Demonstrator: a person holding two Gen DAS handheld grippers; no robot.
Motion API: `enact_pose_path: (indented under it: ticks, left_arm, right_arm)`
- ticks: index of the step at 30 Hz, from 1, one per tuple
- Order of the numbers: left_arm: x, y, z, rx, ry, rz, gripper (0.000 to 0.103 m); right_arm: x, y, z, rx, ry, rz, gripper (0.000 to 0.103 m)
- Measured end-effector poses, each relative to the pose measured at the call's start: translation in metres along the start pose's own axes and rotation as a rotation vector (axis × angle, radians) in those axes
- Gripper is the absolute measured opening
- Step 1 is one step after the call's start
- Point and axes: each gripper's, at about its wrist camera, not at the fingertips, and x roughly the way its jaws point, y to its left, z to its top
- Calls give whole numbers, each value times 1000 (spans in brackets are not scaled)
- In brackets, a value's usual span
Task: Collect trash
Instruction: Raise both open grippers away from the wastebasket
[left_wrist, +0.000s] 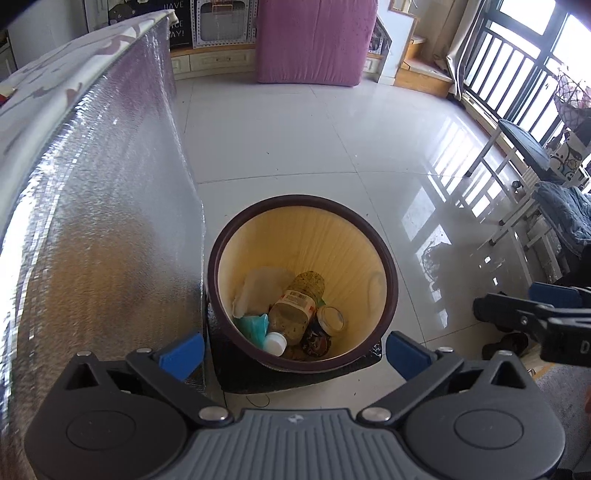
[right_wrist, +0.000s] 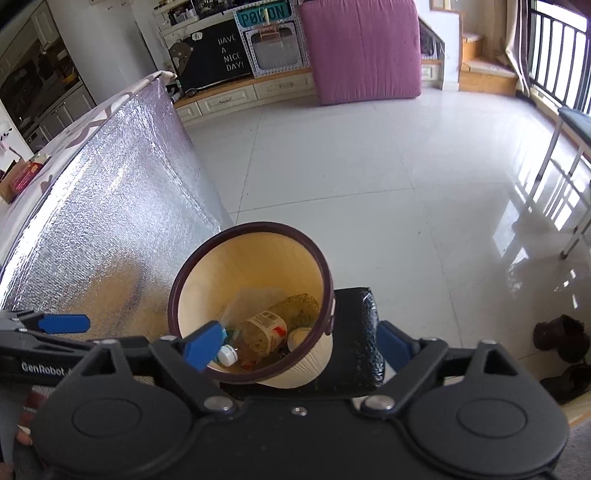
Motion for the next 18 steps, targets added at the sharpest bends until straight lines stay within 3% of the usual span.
enact_pose_path:
  ticks: [6, 18]
  left_arm:
    - [-18, -1, -6, 12, -36, -3, 103]
    - [-53, -2, -15, 21, -97, -26, 103]
  right_arm:
    - [-19, -1, -10, -16, -24, -37, 103]
    - [-52, 5, -23, -35, -61, -79, 103]
